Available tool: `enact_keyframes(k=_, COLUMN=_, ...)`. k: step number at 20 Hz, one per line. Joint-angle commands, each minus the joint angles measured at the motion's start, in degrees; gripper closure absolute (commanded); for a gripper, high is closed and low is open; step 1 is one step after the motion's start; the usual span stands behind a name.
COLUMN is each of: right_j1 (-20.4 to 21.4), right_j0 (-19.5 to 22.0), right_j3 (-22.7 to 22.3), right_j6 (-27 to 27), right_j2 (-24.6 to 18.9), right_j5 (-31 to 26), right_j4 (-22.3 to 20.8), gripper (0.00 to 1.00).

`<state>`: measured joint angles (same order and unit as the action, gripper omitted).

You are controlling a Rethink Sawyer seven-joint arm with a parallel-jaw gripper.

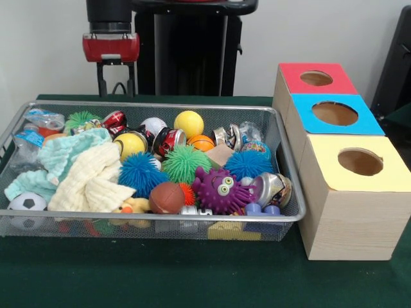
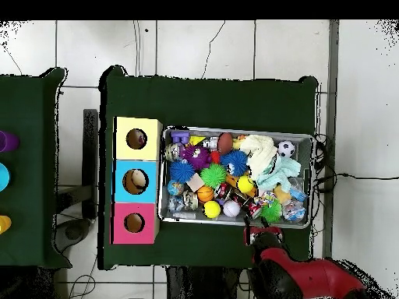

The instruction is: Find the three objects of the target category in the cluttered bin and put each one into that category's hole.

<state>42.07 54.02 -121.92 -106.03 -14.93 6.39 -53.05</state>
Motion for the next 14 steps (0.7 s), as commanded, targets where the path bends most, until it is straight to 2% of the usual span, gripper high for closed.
enact_keyframes(k=1, right_j1=-3.6, right_j0=4.7, right_j3=4.6, right_j6=-1.1, right_j2=-8.9, right_j5=-5.4, right_j4=-1.4, gripper=0.0)
enact_keyframes(k=7, right_j1=-3.2, right_j0=10.0, right_j3=3.9, right_j6=2.2, right_j2=-15.1, right_j5=-10.4, right_j4=0.2, gripper=0.0)
enact_keyframes(k=10, right_j1=-3.3, right_j0=10.7, right_j3=4.1, right_j6=2.5, right_j2=-16.2, right_j5=-11.4, right_j4=0.5, gripper=0.0)
enact_keyframes(k=14, right_j1=-3.4, right_j0=9.6, right_j3=4.5, right_j6=1.2, right_j2=-15.7, right_j5=-11.0, right_j4=0.3, gripper=0.0)
